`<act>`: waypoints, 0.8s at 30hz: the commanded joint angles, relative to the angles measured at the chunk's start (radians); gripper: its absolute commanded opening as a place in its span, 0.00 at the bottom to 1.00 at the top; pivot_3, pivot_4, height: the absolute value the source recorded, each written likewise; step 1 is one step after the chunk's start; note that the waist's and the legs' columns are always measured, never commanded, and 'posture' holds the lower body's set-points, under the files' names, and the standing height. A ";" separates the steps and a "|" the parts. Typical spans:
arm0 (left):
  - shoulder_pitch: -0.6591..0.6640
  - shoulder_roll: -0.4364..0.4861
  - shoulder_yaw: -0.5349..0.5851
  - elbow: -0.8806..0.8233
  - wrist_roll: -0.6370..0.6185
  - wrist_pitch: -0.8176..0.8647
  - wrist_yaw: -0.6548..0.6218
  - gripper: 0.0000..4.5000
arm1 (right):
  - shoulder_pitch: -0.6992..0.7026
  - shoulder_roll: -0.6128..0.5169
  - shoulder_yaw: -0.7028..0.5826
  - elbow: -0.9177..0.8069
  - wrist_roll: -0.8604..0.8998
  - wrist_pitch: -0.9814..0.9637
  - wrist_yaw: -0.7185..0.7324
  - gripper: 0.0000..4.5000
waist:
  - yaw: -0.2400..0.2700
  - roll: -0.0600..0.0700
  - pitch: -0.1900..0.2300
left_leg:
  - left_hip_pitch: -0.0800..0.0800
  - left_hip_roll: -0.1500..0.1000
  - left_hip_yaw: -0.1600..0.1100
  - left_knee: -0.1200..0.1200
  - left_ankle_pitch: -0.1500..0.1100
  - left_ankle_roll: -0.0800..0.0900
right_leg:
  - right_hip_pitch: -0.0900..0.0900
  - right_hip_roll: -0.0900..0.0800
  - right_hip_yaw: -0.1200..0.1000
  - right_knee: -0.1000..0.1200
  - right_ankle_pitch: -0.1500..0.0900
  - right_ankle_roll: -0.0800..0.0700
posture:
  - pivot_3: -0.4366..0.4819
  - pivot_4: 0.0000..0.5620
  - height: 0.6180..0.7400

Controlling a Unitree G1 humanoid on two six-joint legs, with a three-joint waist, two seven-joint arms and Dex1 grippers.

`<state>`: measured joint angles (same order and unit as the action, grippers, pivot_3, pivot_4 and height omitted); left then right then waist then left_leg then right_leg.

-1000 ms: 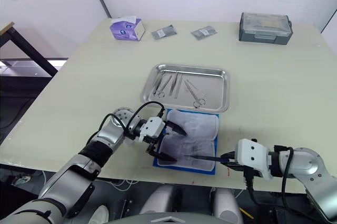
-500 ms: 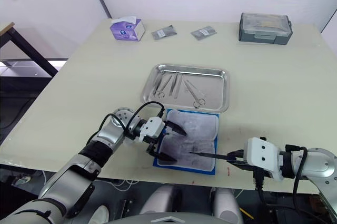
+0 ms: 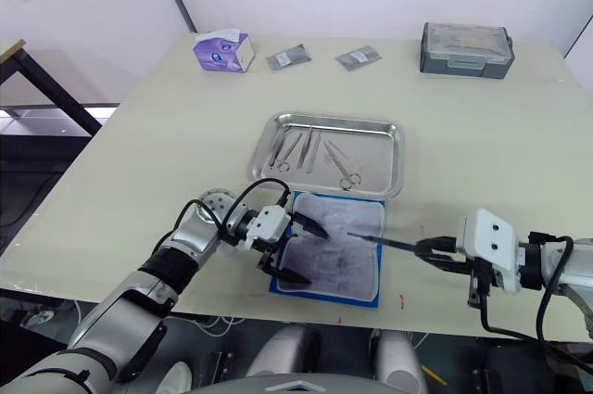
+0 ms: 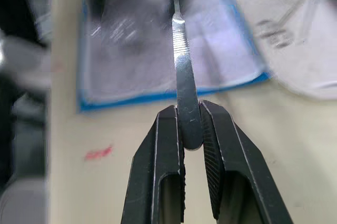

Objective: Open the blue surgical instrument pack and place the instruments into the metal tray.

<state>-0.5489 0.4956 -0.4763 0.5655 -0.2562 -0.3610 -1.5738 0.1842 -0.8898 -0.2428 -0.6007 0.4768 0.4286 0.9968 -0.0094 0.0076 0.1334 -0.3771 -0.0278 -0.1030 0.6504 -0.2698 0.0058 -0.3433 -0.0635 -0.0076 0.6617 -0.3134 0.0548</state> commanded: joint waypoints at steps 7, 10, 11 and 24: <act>0.052 0.009 -0.084 0.082 0.093 0.009 -0.041 1.00 | -0.226 0.178 0.132 0.037 -0.034 0.171 -0.302 0.01 | -0.005 0.002 -0.001 | 0.000 0.000 0.000 0.000 0.000 0.000 | 0.000 0.000 0.000 0.000 0.000 0.000 | 0.48 0.27 0.95; 0.054 0.012 -0.081 0.078 0.092 0.011 -0.041 1.00 | -0.338 0.270 0.219 0.095 -0.105 0.222 -0.422 0.01 | -0.004 0.005 -0.002 | 0.001 -0.001 0.001 0.000 0.000 0.001 | 0.000 0.000 0.001 0.001 0.000 0.000 | 0.48 0.27 0.95; 0.055 0.013 -0.081 0.077 0.092 0.010 -0.041 1.00 | -0.366 0.290 0.236 0.113 -0.124 0.232 -0.446 0.01 | -0.004 0.006 -0.003 | 0.001 -0.001 0.000 0.000 0.001 0.001 | 0.000 0.000 0.001 0.002 0.000 0.000 | 0.48 0.27 0.95; 0.069 0.009 -0.062 0.067 0.099 0.015 -0.041 1.00 | -0.691 0.518 0.392 0.389 -0.279 0.388 -0.655 0.01 | -0.005 0.008 -0.004 | 0.001 -0.002 0.000 0.000 0.001 0.001 | -0.002 0.000 0.003 0.003 0.000 0.000 | 0.48 0.27 0.95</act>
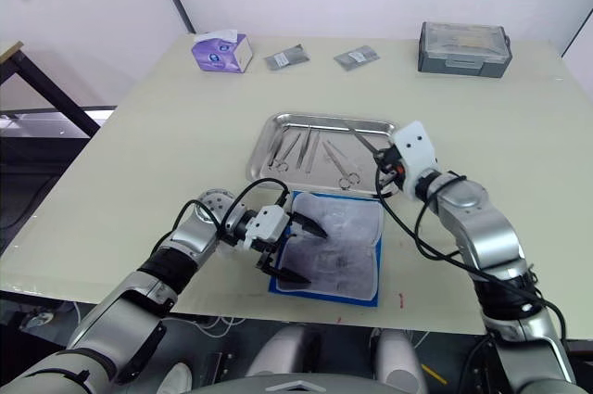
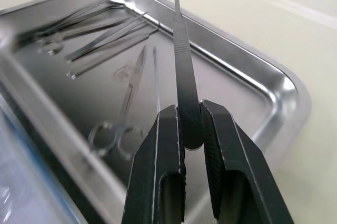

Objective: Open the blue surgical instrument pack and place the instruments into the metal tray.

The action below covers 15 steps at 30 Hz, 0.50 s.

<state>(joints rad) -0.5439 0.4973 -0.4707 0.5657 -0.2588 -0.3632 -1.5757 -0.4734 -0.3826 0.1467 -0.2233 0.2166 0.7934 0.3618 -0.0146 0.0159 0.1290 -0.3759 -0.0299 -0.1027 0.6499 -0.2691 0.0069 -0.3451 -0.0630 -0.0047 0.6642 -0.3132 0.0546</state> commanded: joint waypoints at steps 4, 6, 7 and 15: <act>0.067 0.006 -0.064 0.064 0.103 0.018 -0.039 1.00 | -0.069 0.019 0.036 0.085 -0.064 0.032 -0.025 0.01 | -0.001 0.000 0.000 | 0.000 0.000 0.000 0.000 0.000 0.000 | 0.000 0.000 0.000 0.000 0.000 0.000 | 0.48 0.27 0.95; 0.069 0.007 -0.063 0.062 0.103 0.018 -0.039 1.00 | -0.078 0.025 0.040 0.107 -0.077 0.027 -0.025 0.01 | -0.002 0.001 0.000 | 0.000 0.000 0.000 0.000 0.000 0.000 | 0.000 0.000 0.001 0.000 0.000 0.000 | 0.48 0.27 0.95; 0.070 0.007 -0.062 0.062 0.103 0.018 -0.039 1.00 | -0.081 0.030 0.038 0.116 -0.081 0.027 -0.029 0.01 | -0.002 0.001 0.000 | 0.000 0.000 0.000 0.000 0.000 0.000 | 0.000 0.000 0.001 0.000 0.000 0.000 | 0.48 0.27 0.95; 0.072 0.001 -0.056 0.061 0.108 0.019 -0.039 1.00 | -0.096 0.051 0.051 0.188 -0.114 0.018 -0.017 0.11 | -0.004 0.001 -0.001 | 0.000 0.000 0.001 0.000 0.000 0.000 | 0.000 0.000 0.001 0.001 0.000 0.000 | 0.48 0.27 0.95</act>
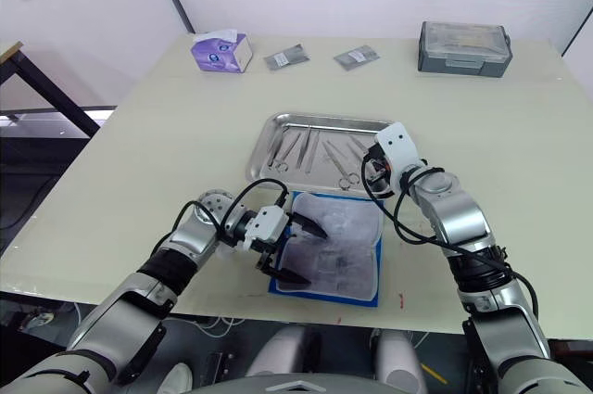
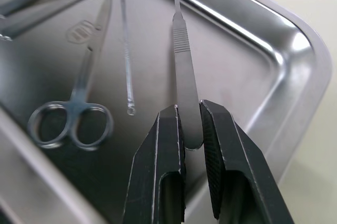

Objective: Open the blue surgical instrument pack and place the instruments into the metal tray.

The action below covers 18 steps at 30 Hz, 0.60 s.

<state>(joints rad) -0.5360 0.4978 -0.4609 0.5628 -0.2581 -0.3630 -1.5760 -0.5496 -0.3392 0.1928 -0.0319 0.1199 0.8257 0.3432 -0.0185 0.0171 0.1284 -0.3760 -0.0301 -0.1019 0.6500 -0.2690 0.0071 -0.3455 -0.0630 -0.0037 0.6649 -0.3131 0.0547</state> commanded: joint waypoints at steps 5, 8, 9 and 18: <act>0.068 0.002 -0.065 0.061 0.108 0.017 -0.038 1.00 | -0.016 0.012 -0.011 -0.014 -0.018 -0.027 0.008 0.51 | 0.000 0.000 0.000 | 0.000 0.000 0.000 0.000 0.000 0.000 | 0.000 0.000 0.000 0.000 0.000 0.000 | 0.48 0.27 0.95; 0.070 0.002 -0.063 0.058 0.108 0.018 -0.038 1.00 | -0.017 0.019 -0.027 -0.030 -0.014 -0.044 0.007 0.80 | 0.000 0.000 0.000 | 0.000 0.000 0.000 0.000 0.000 0.000 | 0.000 0.000 0.000 0.000 0.000 0.000 | 0.48 0.27 0.95; 0.070 0.002 -0.061 0.058 0.107 0.018 -0.037 1.00 | -0.016 0.020 -0.031 -0.039 -0.010 -0.048 0.010 0.90 | 0.000 0.000 0.000 | 0.000 0.000 0.000 0.000 0.000 0.000 | 0.000 0.000 0.000 0.000 0.000 0.000 | 0.48 0.27 0.95; 0.079 0.006 -0.008 -0.009 0.060 0.051 -0.034 1.00 | 0.068 -0.002 -0.077 -0.178 0.036 -0.176 0.084 1.00 | -0.002 0.000 0.000 | -0.001 0.000 0.000 0.000 0.000 0.000 | -0.001 0.000 0.001 0.000 0.000 0.000 | 0.48 0.27 0.95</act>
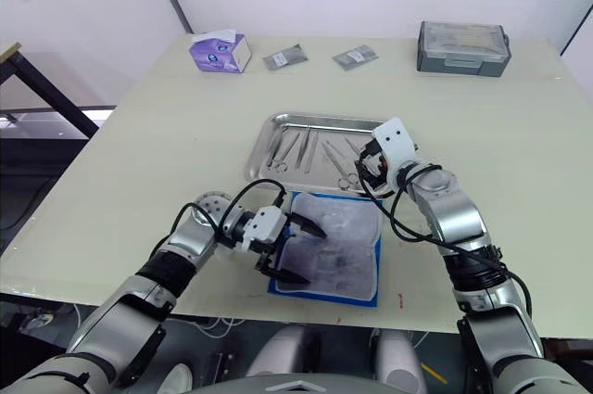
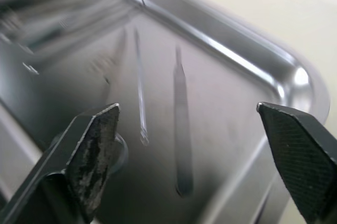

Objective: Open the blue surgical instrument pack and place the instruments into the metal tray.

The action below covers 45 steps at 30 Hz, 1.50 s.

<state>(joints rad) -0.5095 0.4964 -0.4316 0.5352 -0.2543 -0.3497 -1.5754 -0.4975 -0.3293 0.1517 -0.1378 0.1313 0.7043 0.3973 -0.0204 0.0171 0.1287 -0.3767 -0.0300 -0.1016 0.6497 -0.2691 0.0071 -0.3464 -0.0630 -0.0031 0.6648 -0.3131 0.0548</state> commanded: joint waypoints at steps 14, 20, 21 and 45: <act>0.083 0.045 0.107 -0.265 -0.117 0.209 -0.028 1.00 | 0.252 -0.035 -0.141 -0.223 0.145 -0.267 0.152 1.00 | -0.019 -0.007 0.018 | -0.007 0.001 0.002 0.000 0.000 0.000 | -0.007 0.000 0.002 0.001 0.000 0.000 | 0.48 0.27 0.95; 0.083 0.081 0.204 -0.420 -0.201 0.348 0.039 1.00 | 0.338 -0.050 -0.173 -0.255 0.189 -0.320 0.188 1.00 | -0.018 -0.012 0.027 | -0.013 0.002 0.006 0.002 0.000 0.000 | -0.016 0.000 0.003 0.008 0.000 -0.001 | 0.48 0.27 0.95; 0.085 0.085 0.219 -0.441 -0.213 0.372 0.050 1.00 | 0.350 -0.055 -0.177 -0.259 0.195 -0.328 0.194 1.00 | -0.018 -0.013 0.027 | -0.014 0.003 0.006 0.003 0.000 0.000 | -0.016 0.000 0.003 0.008 0.000 -0.001 | 0.48 0.27 0.95; 0.419 0.254 0.763 -0.593 -0.316 0.561 0.407 1.00 | 0.703 -0.233 -0.486 -0.133 0.372 -0.543 0.483 1.00 | -0.005 -0.020 0.035 | -0.020 0.037 0.075 0.004 0.006 0.010 | -0.016 -0.002 0.000 0.010 -0.001 -0.003 | 0.48 0.27 0.95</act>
<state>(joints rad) -0.1693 0.7357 0.2313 -0.0319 -0.5538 0.2079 -1.2173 0.1501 -0.5344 -0.2644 -0.2660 0.4589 0.1976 0.8246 -0.0253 -0.0027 0.1639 -0.3964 0.0067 -0.0268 0.6536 -0.2626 0.0177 -0.3622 -0.0648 -0.0029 0.6747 -0.3140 0.0516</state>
